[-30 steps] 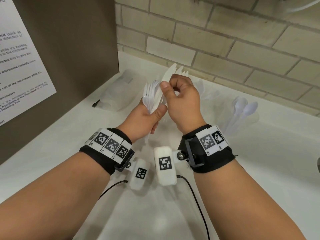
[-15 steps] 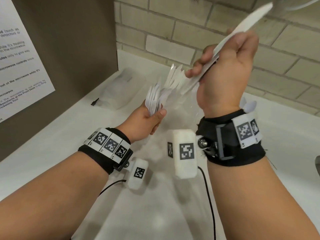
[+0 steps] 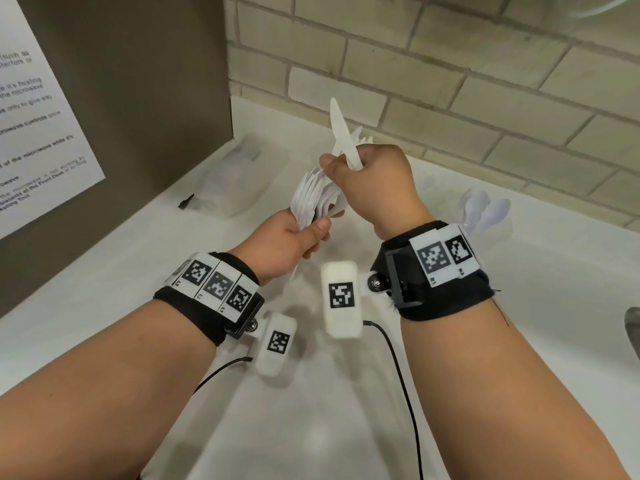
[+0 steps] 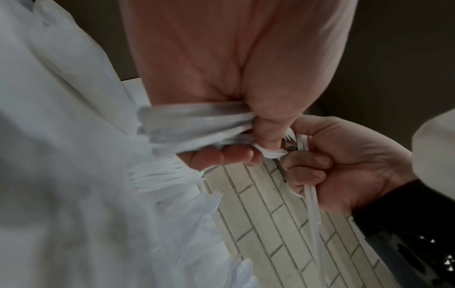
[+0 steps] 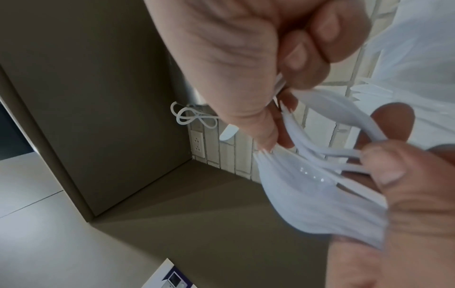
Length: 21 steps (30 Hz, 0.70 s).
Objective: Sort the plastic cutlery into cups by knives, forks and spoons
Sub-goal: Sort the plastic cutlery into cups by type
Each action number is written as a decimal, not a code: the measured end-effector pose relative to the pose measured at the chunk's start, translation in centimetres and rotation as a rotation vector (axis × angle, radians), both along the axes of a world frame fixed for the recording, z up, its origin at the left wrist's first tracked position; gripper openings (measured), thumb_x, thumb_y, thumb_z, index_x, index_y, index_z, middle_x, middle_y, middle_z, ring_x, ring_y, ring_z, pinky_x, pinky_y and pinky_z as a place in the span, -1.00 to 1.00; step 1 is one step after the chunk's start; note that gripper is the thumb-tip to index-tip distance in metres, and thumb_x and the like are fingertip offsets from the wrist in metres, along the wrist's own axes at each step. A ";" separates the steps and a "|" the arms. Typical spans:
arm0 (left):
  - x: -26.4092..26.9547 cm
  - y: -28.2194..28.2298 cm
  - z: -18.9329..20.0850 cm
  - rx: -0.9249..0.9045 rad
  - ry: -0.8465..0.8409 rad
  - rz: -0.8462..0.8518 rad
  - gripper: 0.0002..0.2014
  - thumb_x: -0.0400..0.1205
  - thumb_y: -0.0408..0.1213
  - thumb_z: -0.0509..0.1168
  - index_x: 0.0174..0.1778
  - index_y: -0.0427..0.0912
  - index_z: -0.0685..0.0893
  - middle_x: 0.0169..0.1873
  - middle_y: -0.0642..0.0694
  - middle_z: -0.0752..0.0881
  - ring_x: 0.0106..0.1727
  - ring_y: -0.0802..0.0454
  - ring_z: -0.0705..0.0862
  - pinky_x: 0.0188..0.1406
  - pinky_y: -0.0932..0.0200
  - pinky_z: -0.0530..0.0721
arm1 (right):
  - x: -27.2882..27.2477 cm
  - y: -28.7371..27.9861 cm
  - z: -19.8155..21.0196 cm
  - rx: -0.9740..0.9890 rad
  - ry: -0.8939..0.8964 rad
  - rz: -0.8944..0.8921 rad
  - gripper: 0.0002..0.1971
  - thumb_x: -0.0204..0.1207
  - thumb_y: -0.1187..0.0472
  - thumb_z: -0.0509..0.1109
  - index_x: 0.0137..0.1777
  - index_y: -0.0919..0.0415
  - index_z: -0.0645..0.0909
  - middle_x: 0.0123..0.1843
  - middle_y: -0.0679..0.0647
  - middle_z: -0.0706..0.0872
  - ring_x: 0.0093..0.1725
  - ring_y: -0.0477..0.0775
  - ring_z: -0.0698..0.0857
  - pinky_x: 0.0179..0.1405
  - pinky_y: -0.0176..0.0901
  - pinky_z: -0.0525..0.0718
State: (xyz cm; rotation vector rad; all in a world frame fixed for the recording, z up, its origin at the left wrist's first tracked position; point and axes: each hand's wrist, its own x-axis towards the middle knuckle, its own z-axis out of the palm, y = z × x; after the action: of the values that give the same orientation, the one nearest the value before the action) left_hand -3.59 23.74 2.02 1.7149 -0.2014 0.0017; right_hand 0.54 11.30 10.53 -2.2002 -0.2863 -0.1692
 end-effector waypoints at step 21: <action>0.5 -0.2 -0.2 -0.021 0.141 -0.051 -0.76 0.75 -0.22 0.12 0.24 -0.11 0.62 -0.43 0.10 0.51 -0.41 0.08 0.40 -0.39 0.19 0.42 | 0.8 -0.8 0.4 0.324 -0.011 -0.029 -0.89 0.66 0.20 0.24 -0.09 0.10 0.57 -0.27 -0.02 0.79 -0.51 -0.29 0.58 -0.45 -0.27 0.46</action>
State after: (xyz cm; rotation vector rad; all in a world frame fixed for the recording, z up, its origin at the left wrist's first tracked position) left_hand -3.04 23.50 1.81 1.6809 -0.1398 -0.1531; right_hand 1.36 10.46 10.90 -1.8831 -0.2159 -0.2277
